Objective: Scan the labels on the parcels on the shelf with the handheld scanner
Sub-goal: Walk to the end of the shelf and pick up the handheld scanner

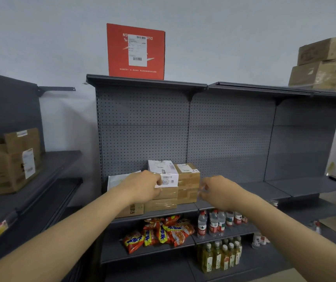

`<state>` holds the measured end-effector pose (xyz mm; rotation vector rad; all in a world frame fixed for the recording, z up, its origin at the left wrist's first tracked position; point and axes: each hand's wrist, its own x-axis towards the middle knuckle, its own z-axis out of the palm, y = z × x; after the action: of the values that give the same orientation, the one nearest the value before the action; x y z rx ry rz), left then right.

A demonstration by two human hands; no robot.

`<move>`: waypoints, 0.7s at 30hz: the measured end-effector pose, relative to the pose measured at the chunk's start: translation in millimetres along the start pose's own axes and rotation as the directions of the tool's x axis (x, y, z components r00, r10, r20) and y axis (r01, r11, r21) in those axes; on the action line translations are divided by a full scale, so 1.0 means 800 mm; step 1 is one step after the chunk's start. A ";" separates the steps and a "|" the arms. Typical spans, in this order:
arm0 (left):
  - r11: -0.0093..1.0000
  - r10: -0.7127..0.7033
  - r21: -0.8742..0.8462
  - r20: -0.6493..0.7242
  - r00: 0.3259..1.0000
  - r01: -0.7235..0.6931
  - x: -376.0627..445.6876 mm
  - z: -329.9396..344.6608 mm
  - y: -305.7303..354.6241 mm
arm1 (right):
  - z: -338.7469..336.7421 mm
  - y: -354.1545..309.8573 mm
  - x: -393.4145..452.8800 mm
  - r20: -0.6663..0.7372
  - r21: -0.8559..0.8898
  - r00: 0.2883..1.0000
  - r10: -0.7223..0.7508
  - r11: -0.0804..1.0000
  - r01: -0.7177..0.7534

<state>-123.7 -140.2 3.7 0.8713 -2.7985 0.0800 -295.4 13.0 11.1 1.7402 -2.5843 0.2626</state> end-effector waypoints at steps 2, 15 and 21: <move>1.000 -0.016 -0.013 0.020 1.000 0.016 0.018 0.010 -0.012 | 0.005 0.004 0.027 0.011 -0.006 1.000 -0.016 1.000 0.016; 1.000 0.013 -0.022 0.069 0.998 -0.011 0.187 0.066 -0.132 | 0.066 0.004 0.235 0.086 -0.007 0.996 0.024 1.000 -0.023; 0.998 0.033 -0.059 0.066 0.997 -0.029 0.282 0.097 -0.208 | 0.082 0.003 0.350 0.079 0.005 0.994 0.070 0.998 -0.070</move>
<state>-224.7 -411.2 -25.3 0.8317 -2.8615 -0.0254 -399.2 -253.0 -24.1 1.6980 -2.7067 0.2087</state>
